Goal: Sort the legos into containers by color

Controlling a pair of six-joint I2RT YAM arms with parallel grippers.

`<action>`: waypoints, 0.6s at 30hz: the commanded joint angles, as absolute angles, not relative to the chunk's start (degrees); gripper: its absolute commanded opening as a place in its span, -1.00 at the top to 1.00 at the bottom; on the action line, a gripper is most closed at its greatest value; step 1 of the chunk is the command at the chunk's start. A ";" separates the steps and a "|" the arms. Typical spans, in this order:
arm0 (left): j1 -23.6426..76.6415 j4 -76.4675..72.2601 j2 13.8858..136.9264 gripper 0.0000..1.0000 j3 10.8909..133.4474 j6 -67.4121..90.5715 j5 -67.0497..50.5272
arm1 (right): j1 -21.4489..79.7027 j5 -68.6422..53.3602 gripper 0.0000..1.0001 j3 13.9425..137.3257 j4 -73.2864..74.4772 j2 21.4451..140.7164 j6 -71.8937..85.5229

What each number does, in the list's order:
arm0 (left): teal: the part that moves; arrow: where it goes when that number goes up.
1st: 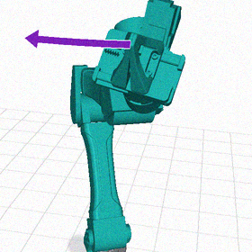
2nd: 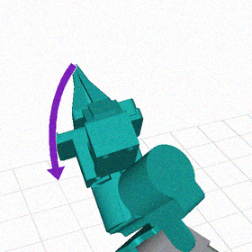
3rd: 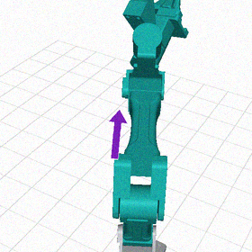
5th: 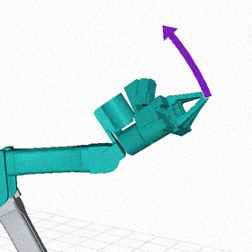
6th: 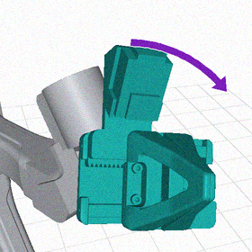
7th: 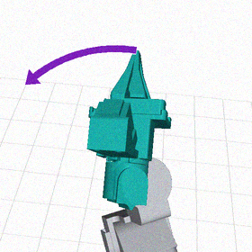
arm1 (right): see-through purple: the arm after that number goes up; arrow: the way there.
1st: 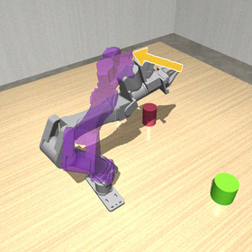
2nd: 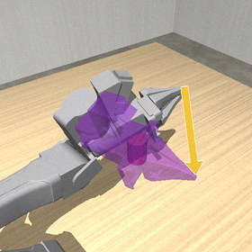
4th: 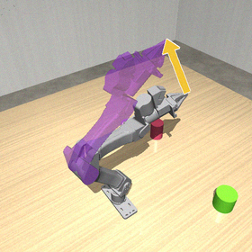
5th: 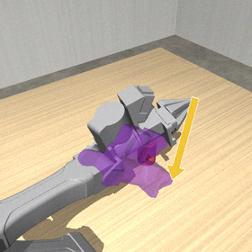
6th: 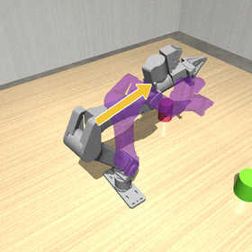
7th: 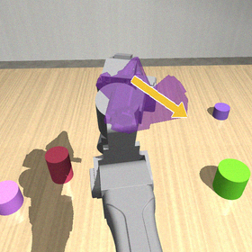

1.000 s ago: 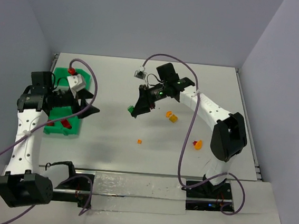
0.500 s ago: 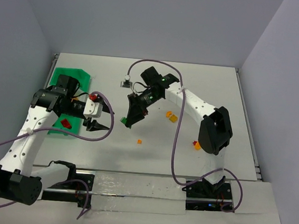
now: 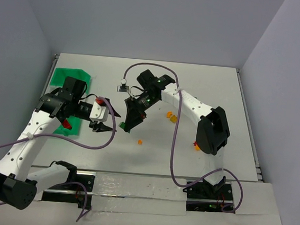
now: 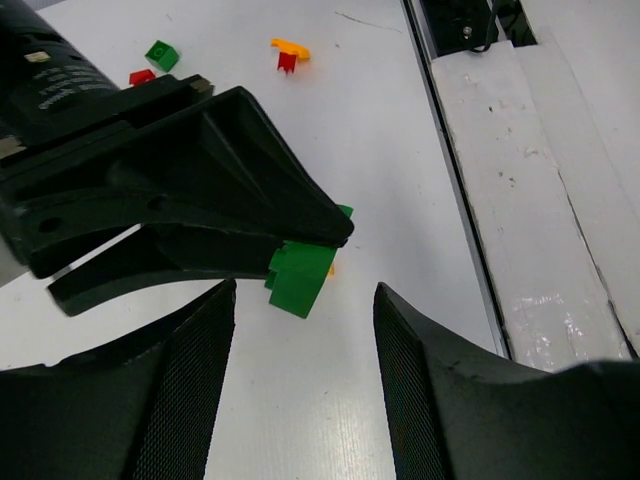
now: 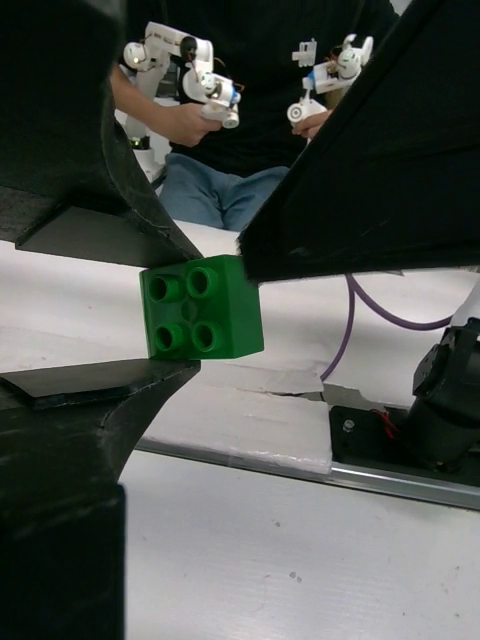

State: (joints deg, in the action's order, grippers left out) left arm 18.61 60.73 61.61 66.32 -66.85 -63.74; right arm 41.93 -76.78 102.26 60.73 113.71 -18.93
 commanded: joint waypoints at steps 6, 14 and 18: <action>23.57 50.26 59.68 -0.27 63.63 -58.78 -60.03 | 42.90 -80.33 1.00 105.46 61.17 112.75 -17.92; 25.28 49.07 60.64 -0.02 63.51 -58.13 -59.21 | 43.42 -81.21 1.00 105.50 61.56 112.44 -18.08; 25.84 49.48 60.64 -0.01 63.11 -58.71 -59.20 | 43.57 -81.43 1.00 106.00 62.20 112.48 -18.46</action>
State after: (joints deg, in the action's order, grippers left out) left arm 25.13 51.23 60.58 63.33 -58.78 -58.90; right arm 43.01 -79.20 103.18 60.92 113.78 -17.89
